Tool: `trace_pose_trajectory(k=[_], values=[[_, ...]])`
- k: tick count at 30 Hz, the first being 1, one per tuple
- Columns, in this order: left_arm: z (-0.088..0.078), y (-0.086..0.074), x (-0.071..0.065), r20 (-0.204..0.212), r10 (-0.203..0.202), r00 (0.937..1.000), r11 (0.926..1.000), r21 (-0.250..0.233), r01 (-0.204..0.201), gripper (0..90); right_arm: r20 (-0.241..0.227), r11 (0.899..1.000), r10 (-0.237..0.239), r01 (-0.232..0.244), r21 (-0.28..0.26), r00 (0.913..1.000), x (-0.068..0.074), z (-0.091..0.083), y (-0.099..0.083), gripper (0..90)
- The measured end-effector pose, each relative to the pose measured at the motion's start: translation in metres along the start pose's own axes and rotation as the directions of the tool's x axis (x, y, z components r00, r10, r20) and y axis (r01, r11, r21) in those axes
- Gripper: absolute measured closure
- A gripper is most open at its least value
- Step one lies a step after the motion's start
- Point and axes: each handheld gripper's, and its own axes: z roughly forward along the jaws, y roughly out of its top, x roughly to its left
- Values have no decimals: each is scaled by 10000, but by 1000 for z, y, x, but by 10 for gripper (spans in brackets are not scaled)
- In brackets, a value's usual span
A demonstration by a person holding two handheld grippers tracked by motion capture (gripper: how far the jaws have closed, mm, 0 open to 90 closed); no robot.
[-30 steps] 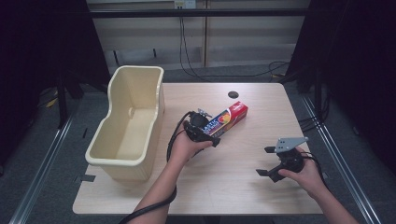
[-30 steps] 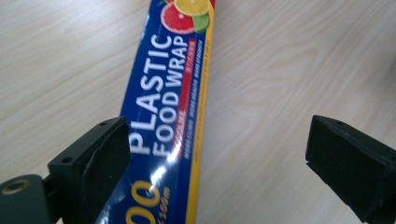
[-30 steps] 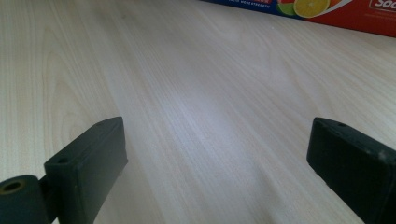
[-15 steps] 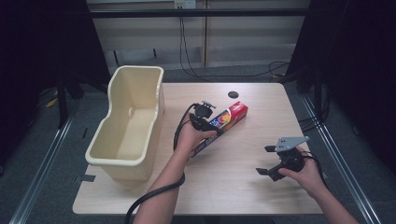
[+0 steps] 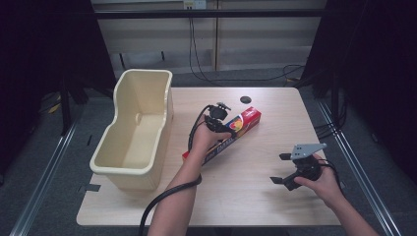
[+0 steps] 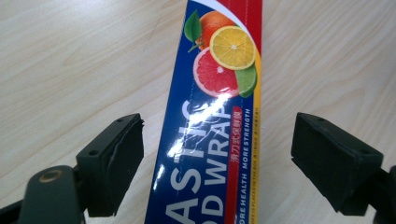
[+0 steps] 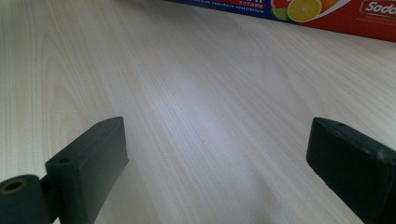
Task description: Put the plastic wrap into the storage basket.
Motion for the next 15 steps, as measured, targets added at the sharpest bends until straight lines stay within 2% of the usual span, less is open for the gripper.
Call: trace_pose_trajectory(k=[5, 6, 8, 10, 12, 15], values=[[5, 3, 0, 17, 130, 9999, 9993, 363, -131, 210, -11, 10000, 10, -11, -24, 10000, -1, -1, 0, 51], [7, 3, -2, -136, 113, 9998, 9994, 329, -108, 210, -18, 10000, 22, -22, -33, 10000, -1, -1, 0, 51], [8, 4, -2, -188, 225, 9996, 9990, 398, -217, 234, 29, 10000, 39, -39, -19, 10000, -1, -1, 0, 50], [11, 4, -3, -3, 248, 9997, 9983, 527, -247, 266, 25, 10000, 32, -32, -25, 10000, -1, -2, 0, 50], [13, 4, -3, -99, 272, 9996, 9967, 771, -263, 272, 29, 9999, 95, -95, -46, 10000, -1, -2, 0, 51], [16, 4, -2, -162, 318, 9994, 9964, 793, -304, 298, 14, 10000, 70, -70, -58, 10000, -1, -2, 0, 51]])
